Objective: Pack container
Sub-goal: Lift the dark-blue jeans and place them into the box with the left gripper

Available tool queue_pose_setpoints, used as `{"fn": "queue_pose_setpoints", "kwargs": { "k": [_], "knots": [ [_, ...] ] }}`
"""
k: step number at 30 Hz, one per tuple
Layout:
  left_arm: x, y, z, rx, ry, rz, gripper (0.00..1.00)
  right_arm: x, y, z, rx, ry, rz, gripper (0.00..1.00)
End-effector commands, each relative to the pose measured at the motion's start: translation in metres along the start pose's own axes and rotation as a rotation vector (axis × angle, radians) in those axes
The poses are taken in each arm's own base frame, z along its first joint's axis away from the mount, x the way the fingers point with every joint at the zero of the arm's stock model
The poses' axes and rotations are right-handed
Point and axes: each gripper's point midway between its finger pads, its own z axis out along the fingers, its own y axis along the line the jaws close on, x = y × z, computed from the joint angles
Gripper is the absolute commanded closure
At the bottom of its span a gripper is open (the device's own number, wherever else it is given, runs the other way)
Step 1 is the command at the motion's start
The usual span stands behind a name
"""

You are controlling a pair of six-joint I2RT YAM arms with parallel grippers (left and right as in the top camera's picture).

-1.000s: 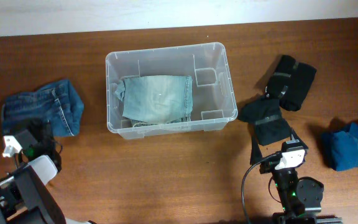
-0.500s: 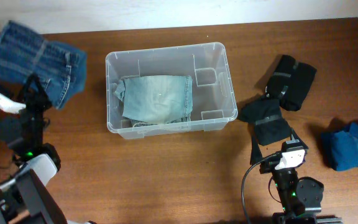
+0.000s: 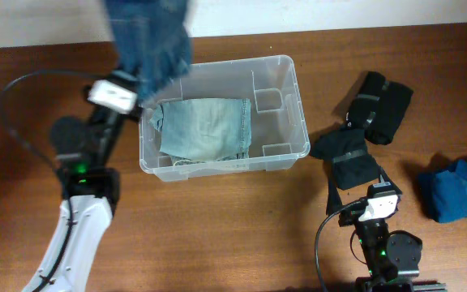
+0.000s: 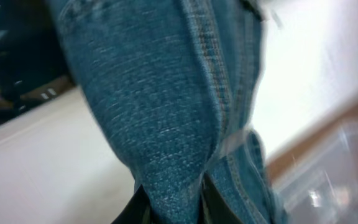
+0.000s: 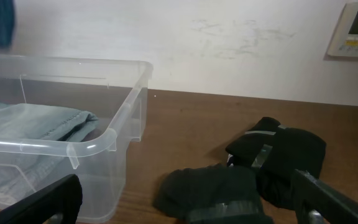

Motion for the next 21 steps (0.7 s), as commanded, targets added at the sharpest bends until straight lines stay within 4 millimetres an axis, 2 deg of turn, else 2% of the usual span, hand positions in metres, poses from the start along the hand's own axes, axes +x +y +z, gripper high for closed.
{"fn": "queue_pose_setpoints", "kwargs": {
  "k": [1,6,7,9,15,21],
  "knots": [
    [-0.033,-0.002,0.009,-0.087,0.026,0.459,1.0,0.003,0.001,0.0,0.0,0.006,0.002,0.01],
    [-0.035,-0.03,0.017,-0.085,0.091,0.688,1.0,0.003,0.001,0.0,0.0,0.006,0.002,0.02],
    [-0.033,-0.041,0.02,-0.059,0.091,0.769,1.0,0.003,0.001,0.0,0.0,0.006,0.002,0.01],
    [-0.029,-0.047,0.024,-0.037,0.096,0.838,1.0,0.003,0.001,0.0,0.0,0.006,0.001,0.01],
    [0.004,-0.081,0.038,0.087,0.129,1.092,1.0,0.003,0.001,0.0,-0.001,0.006,0.002,0.01],
    [0.037,-0.125,0.037,0.26,0.177,1.093,0.99,0.003,0.001,0.0,-0.001,0.006,0.002,0.02]
  ]
}}
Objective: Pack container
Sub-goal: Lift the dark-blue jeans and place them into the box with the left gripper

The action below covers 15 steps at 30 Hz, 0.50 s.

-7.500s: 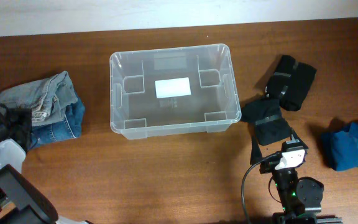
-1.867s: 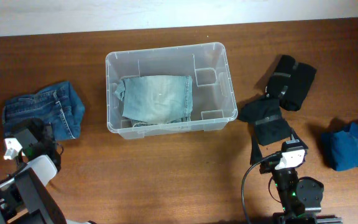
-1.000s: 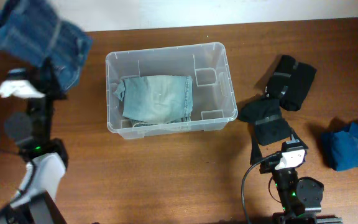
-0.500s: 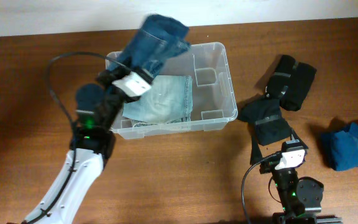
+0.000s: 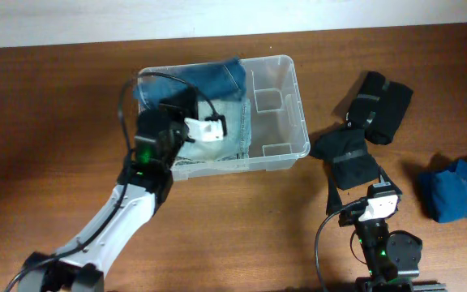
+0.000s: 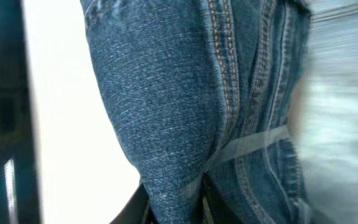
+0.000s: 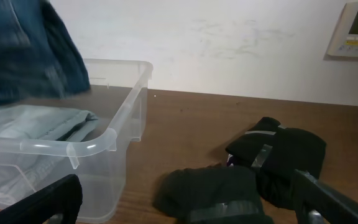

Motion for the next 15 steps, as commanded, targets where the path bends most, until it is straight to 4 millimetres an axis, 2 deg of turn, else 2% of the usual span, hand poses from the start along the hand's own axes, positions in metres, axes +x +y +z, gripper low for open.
{"fn": "queue_pose_setpoints", "kwargs": {
  "k": [1,3,4,5,7,9,15],
  "knots": [
    [-0.018,0.023,-0.001,-0.027,-0.017,0.082,0.98,0.003,0.001,0.0,0.0,0.006,0.001,0.01],
    [-0.014,0.009,-0.001,0.029,0.046,0.091,0.85,0.003,0.001,0.0,-0.001,0.006,0.001,0.02],
    [-0.011,0.002,-0.002,0.055,0.078,0.096,0.71,0.003,0.001,0.0,0.0,0.006,0.001,0.01],
    [-0.008,-0.005,-0.003,0.084,0.114,0.101,0.65,0.003,0.001,0.0,0.0,0.006,0.001,0.01],
    [-0.008,-0.013,-0.006,0.109,0.162,0.046,0.63,0.003,0.001,0.0,-0.001,0.006,0.001,0.01],
    [-0.011,-0.013,-0.007,0.095,0.194,-0.042,0.63,0.003,0.001,0.0,0.0,0.006,0.001,0.01],
    [-0.017,-0.011,-0.017,0.05,0.285,-0.25,0.52,0.003,0.001,0.0,0.0,0.006,0.001,0.01]
  ]
}}
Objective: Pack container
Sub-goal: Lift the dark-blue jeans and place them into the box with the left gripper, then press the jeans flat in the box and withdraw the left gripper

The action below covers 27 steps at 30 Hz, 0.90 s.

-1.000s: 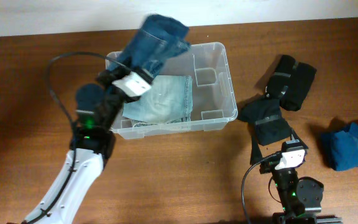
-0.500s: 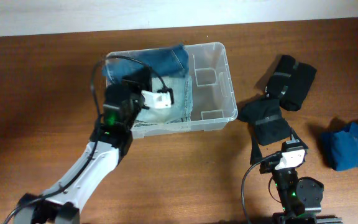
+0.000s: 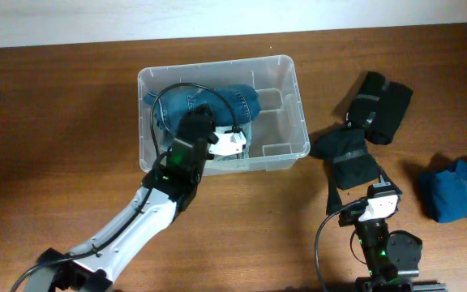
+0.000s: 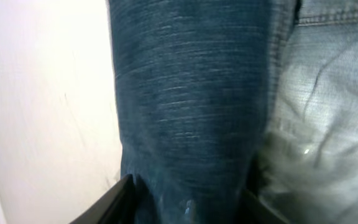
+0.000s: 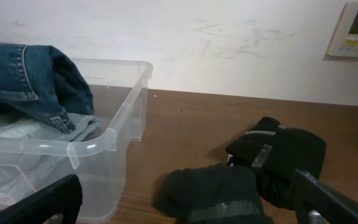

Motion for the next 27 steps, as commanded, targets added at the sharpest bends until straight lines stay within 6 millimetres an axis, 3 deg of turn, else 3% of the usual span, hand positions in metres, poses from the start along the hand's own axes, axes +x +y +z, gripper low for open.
{"fn": "queue_pose_setpoints", "kwargs": {
  "k": [1,5,9,12,14,15,16,20,22,24,27],
  "knots": [
    [0.004,0.025,-0.016,-0.082,0.091,-0.22,0.48,0.003,0.001,0.0,-0.001,0.006,0.002,0.01],
    [0.005,0.01,-0.028,-0.039,0.152,-0.277,0.45,0.003,0.001,0.0,0.0,0.006,0.001,0.01],
    [-0.002,-0.018,-0.048,0.063,0.171,-0.423,0.45,0.003,0.001,0.0,-0.001,0.006,0.001,0.01],
    [-0.002,-0.023,-0.059,0.088,0.182,-0.506,0.45,0.003,0.001,0.0,-0.001,0.006,0.002,0.02],
    [-0.003,-0.015,-0.068,0.066,0.17,-0.599,0.42,0.003,0.001,0.0,-0.001,0.006,0.001,0.01],
    [-0.002,0.001,-0.078,0.023,0.141,-0.685,0.08,0.003,0.001,0.0,0.0,0.006,0.001,0.01],
    [-0.001,0.012,-0.085,-0.01,0.12,-0.735,0.02,0.003,0.001,0.0,-0.001,0.006,0.001,0.01],
    [0.006,0.069,-0.115,-0.178,-0.003,-0.982,0.01,0.003,0.001,0.0,0.0,0.006,0.002,0.01],
    [0.014,0.086,-0.127,-0.232,-0.029,-1.025,0.01,0.003,0.001,0.0,0.0,0.006,0.002,0.01],
    [0.029,0.094,-0.131,-0.269,-0.013,-1.046,0.01,0.003,0.001,0.0,0.0,0.006,0.001,0.01],
    [0.063,0.091,-0.127,-0.294,0.081,-1.083,0.01,0.003,0.001,0.0,-0.001,0.006,0.002,0.02]
  ]
}}
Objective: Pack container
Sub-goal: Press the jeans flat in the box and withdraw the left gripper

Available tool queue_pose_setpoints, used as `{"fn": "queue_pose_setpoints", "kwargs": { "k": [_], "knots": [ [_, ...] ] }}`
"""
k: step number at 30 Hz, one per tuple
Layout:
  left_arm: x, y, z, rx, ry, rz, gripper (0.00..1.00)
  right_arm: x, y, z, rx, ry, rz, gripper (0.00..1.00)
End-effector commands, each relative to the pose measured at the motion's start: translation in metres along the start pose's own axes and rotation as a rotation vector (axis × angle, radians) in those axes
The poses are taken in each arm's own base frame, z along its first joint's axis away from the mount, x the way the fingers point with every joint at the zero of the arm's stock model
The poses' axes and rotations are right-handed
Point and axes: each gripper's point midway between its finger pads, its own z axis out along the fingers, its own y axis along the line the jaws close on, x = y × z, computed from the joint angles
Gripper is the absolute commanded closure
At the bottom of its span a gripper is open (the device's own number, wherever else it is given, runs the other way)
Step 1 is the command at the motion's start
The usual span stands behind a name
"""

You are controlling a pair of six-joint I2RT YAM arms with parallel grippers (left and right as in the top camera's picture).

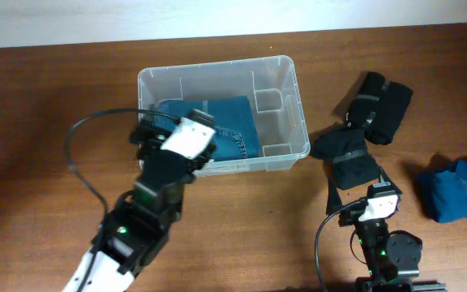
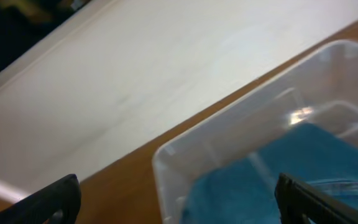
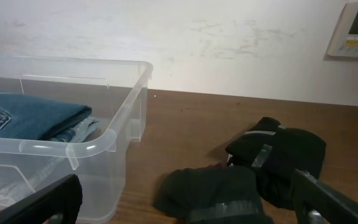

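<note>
A clear plastic container (image 1: 295,89) stands on the wooden table, and its rim shows in both wrist views (image 2: 166,155) (image 3: 114,134). Folded dark blue jeans (image 1: 221,130) (image 3: 30,115) lie flat in its large compartment on top of lighter jeans (image 3: 82,132). My left gripper (image 1: 148,134) (image 2: 179,208) is open over the container's left front wall, with nothing between its fingers. My right gripper (image 1: 357,182) (image 3: 185,211) rests open at the front right. It faces two black taped clothing bundles (image 1: 347,158) (image 1: 382,105) and touches neither.
A folded blue garment (image 1: 458,191) lies at the far right edge of the table. The container's two small side compartments (image 1: 270,122) hold nothing. A white wall runs along the table's back edge, with a wall panel on it.
My left gripper was inside the container, shut on the dark jeans. Now it is open and back at the container's left front wall, and the jeans lie flat in the container. The right arm has not moved.
My left gripper first held the dark jeans hanging above the container's back left corner. Then the jeans were over the back of the container, then down on the lighter jeans. Now they lie released in the container. The right gripper stayed open and still.
</note>
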Motion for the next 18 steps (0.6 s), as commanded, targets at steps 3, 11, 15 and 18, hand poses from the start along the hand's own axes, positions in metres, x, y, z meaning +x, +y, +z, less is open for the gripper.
{"fn": "queue_pose_setpoints", "kwargs": {
  "k": [3,11,15,18],
  "knots": [
    [0.046,0.04,0.018,-0.093,0.139,-0.383,0.01,0.003,0.001,0.0,-0.001,0.006,0.002,0.01],
    [0.135,0.044,0.044,0.069,0.409,-0.751,0.01,-0.01,-0.001,0.0,0.006,-0.047,-0.001,0.01],
    [0.166,0.044,0.05,0.107,0.497,-0.817,0.0,-0.044,-0.006,-0.004,0.029,-0.176,0.074,0.01],
    [0.191,0.044,0.056,0.092,0.57,-0.841,0.01,-0.084,-0.02,-0.017,0.102,-0.279,0.087,0.02]
  ]
}}
